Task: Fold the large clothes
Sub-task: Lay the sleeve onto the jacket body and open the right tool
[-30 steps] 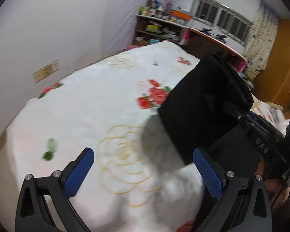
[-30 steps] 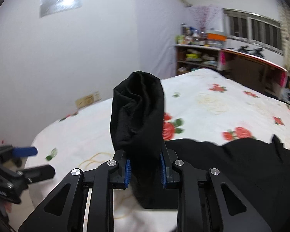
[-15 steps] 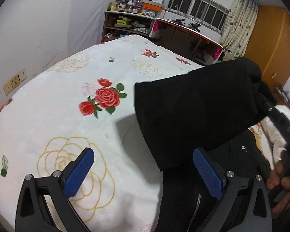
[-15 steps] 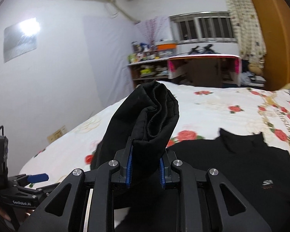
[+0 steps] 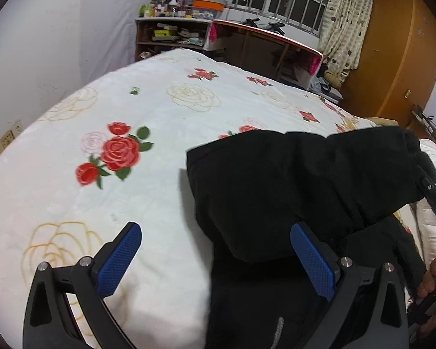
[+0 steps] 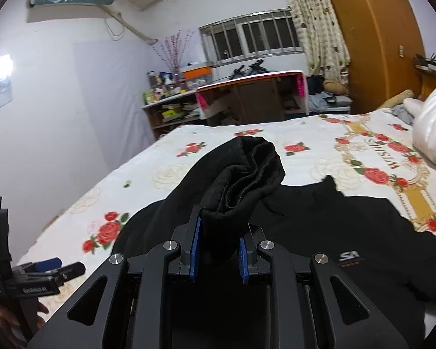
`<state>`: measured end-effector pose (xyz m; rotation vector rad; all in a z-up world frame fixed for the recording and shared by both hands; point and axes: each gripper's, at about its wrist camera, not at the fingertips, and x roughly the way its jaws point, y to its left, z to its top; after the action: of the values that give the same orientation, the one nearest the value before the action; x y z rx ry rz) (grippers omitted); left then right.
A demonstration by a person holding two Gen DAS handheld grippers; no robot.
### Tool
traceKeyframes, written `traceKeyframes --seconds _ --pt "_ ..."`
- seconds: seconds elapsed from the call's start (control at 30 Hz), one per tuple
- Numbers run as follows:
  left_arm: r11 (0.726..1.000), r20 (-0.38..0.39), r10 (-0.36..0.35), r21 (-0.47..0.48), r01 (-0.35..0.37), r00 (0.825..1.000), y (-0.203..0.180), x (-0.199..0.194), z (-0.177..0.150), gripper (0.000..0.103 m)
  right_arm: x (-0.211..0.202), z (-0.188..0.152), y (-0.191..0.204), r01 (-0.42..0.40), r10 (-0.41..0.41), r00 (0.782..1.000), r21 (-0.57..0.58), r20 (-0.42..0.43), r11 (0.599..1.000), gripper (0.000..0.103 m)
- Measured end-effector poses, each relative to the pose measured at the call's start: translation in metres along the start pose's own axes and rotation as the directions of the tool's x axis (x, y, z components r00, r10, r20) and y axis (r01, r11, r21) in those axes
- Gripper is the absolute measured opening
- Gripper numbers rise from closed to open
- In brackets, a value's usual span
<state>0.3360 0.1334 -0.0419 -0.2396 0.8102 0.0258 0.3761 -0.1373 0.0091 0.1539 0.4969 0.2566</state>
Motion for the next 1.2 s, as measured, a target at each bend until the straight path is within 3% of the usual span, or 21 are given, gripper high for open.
traceKeyframes --seconds 0.53,0.67,1.03,1.2 --pt "0.992 -0.105 0.087 0.099 -0.076 0.991 -0.037 0.064 -0.002 0.103 0.001 -0.031 -0.066 0.109 -0.102 0.993 0.117 -0.067 0.987 0.022" --pt "0.982 -0.131 0.145 0.143 -0.126 0.981 -0.044 0.083 -0.008 0.103 0.007 -0.052 -0.083 0.152 -0.134 0.982 0.140 -0.130 0.978 0.022" --pt "0.978 -0.194 0.186 0.134 -0.162 0.963 -0.043 0.113 -0.020 0.103 0.017 -0.088 -0.113 0.206 -0.159 0.961 0.201 -0.228 0.958 0.023" --pt "0.978 -0.214 0.196 0.116 -0.175 0.957 -0.044 0.118 -0.023 0.103 0.022 -0.097 -0.128 0.266 -0.200 0.927 0.180 -0.318 0.947 0.034"
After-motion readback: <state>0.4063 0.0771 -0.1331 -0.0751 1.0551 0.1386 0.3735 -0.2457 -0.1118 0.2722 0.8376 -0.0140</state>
